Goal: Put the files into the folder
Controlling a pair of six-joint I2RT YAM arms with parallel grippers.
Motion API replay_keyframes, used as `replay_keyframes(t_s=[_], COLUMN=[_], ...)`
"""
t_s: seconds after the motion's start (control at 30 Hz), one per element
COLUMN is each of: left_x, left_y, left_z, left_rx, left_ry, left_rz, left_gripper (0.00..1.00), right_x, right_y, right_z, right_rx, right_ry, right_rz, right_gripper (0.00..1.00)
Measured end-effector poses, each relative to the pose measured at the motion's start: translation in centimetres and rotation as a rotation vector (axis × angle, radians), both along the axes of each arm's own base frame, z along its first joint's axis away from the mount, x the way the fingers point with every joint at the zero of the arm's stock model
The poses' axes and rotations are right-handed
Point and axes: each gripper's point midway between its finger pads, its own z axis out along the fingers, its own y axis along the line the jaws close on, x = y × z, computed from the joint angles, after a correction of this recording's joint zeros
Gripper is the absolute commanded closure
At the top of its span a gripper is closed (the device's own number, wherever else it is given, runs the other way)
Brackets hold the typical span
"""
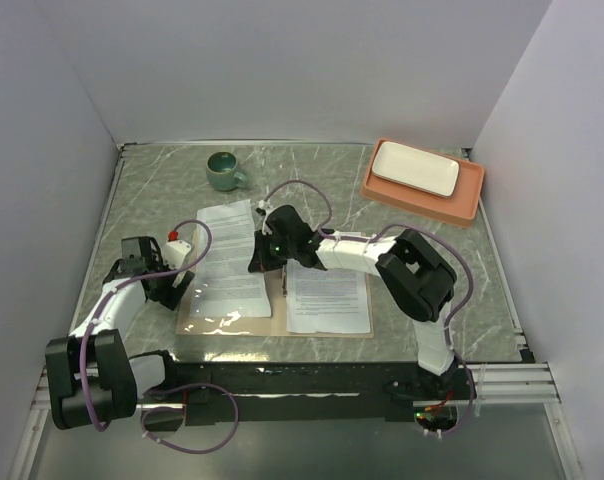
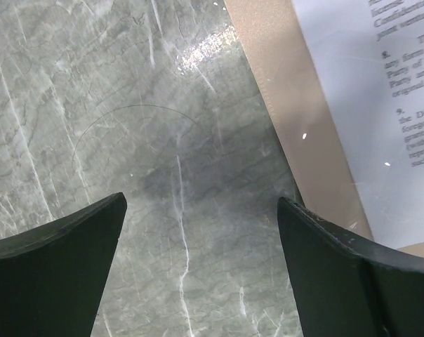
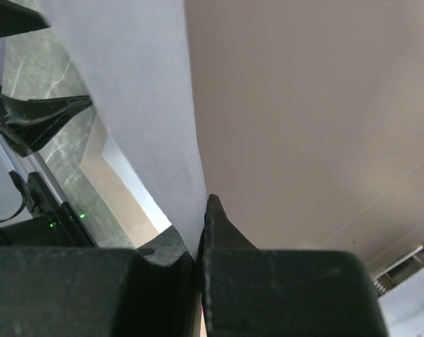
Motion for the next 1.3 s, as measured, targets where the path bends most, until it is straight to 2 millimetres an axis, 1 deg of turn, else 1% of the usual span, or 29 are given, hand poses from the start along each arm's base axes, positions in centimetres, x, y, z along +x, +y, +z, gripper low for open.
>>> replay_keyframes(t_s=[0.2, 0.6, 0.73, 0.83, 1.1, 1.3], left_x=[0.0, 0.0, 0.0, 0.0, -0.1, 0.0], left_y=[0.0, 0.0, 0.0, 0.0, 0.0, 0.0], left_z=[0.0, 0.0, 0.0, 0.0, 0.0, 0.4], left_rx=[0.000, 0.002, 0.001, 0.002, 0.001, -0.004], left_ry=[0.000, -0.001, 0.000, 0.000, 0.004, 0.009], left_rz=[-0.001, -0.005, -0.005, -0.006, -0.006, 0.001], left_gripper=[0.04, 0.04, 0.04, 0.04, 0.04, 0.03], right_x=[0.2, -0.3, -0.9, -1.2, -1.6, -2.1], right_y=[0.4, 1.5, 1.8, 1.8, 1.6, 0.7], right_z=[-1.2, -0.9, -1.6, -2.1, -2.5, -3.4], right_rx=[-0.011, 0.030, 0.029, 0.022, 0.012, -0.028], right_ry=[0.021, 0.046, 0.063, 0.075, 0.080, 0.085], right_rz=[-0.001, 0.004, 0.023, 0.030, 0.045, 0.069], right_gripper=[1.00, 1.00, 1.00, 1.00, 1.00, 1.00])
